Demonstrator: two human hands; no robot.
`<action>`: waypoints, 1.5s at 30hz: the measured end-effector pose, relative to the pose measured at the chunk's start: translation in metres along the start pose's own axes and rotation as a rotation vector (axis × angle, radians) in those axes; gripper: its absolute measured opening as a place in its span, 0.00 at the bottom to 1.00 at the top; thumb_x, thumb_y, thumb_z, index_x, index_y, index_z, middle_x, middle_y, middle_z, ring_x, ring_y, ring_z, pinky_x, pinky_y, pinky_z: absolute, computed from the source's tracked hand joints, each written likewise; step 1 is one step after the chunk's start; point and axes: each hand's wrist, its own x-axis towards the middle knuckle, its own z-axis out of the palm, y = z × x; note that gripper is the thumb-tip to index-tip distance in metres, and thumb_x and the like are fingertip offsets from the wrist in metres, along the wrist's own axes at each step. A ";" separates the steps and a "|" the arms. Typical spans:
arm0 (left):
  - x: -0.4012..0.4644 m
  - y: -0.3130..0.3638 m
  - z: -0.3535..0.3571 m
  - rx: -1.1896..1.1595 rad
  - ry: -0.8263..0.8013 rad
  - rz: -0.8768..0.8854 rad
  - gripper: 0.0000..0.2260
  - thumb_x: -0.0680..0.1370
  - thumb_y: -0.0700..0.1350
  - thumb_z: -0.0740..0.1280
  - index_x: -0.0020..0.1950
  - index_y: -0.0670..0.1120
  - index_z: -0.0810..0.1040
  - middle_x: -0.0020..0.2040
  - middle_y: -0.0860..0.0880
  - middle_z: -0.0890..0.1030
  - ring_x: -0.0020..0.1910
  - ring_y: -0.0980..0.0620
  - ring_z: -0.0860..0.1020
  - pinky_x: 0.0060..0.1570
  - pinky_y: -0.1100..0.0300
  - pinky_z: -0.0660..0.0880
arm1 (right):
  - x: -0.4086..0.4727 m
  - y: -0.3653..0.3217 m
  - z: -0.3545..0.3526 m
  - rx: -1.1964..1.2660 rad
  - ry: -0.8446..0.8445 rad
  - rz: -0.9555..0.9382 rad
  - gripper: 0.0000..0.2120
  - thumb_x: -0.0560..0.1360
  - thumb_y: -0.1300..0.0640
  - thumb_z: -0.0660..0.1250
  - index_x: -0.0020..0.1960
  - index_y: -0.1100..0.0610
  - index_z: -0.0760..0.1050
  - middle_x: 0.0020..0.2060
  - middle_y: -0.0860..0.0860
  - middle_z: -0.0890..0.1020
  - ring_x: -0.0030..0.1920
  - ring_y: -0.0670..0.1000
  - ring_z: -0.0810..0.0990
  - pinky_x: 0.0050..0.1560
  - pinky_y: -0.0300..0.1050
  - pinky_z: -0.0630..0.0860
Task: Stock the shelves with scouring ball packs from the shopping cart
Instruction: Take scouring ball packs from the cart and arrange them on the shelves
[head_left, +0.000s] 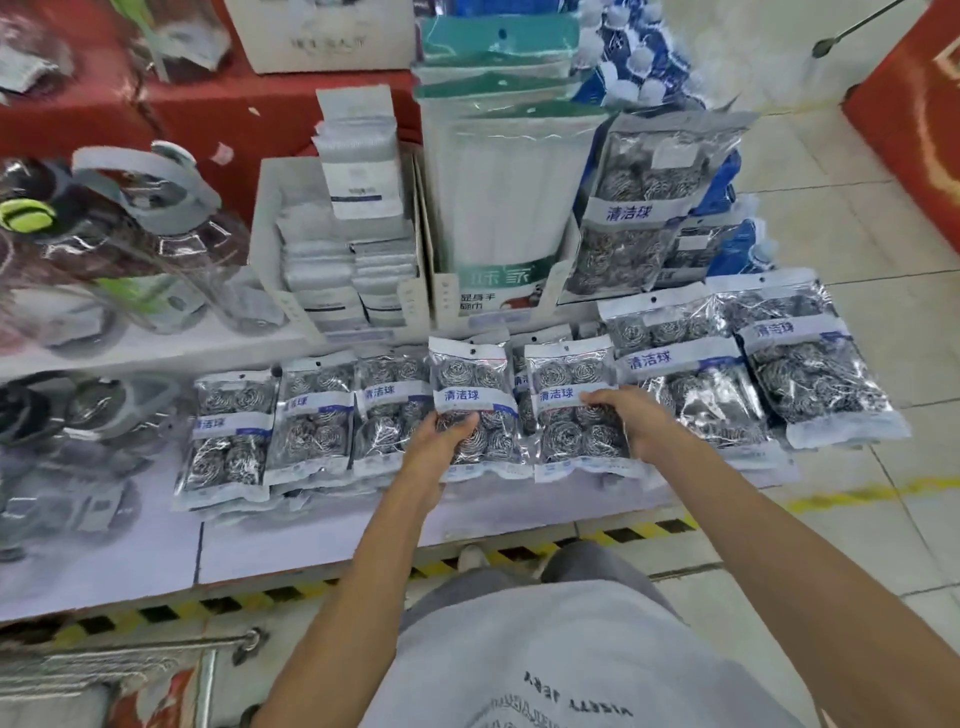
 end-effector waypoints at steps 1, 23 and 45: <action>0.005 0.002 0.004 0.008 0.004 0.000 0.40 0.73 0.58 0.78 0.80 0.55 0.64 0.80 0.48 0.67 0.77 0.42 0.67 0.74 0.35 0.64 | 0.008 -0.004 0.001 -0.009 -0.001 0.002 0.17 0.72 0.57 0.79 0.54 0.57 0.73 0.48 0.56 0.85 0.47 0.55 0.83 0.49 0.52 0.83; 0.064 0.013 0.036 0.483 0.303 0.123 0.35 0.77 0.50 0.77 0.80 0.47 0.66 0.76 0.45 0.73 0.74 0.42 0.71 0.70 0.50 0.68 | 0.086 -0.031 0.032 -0.305 -0.009 -0.134 0.35 0.80 0.56 0.72 0.81 0.60 0.58 0.73 0.57 0.72 0.74 0.59 0.70 0.75 0.56 0.68; -0.009 -0.010 0.020 0.924 0.420 0.411 0.19 0.84 0.47 0.65 0.72 0.40 0.73 0.63 0.41 0.78 0.63 0.40 0.76 0.60 0.48 0.75 | -0.003 -0.027 0.023 -1.227 -0.088 -0.753 0.19 0.83 0.49 0.63 0.68 0.59 0.75 0.63 0.57 0.79 0.58 0.58 0.82 0.58 0.53 0.80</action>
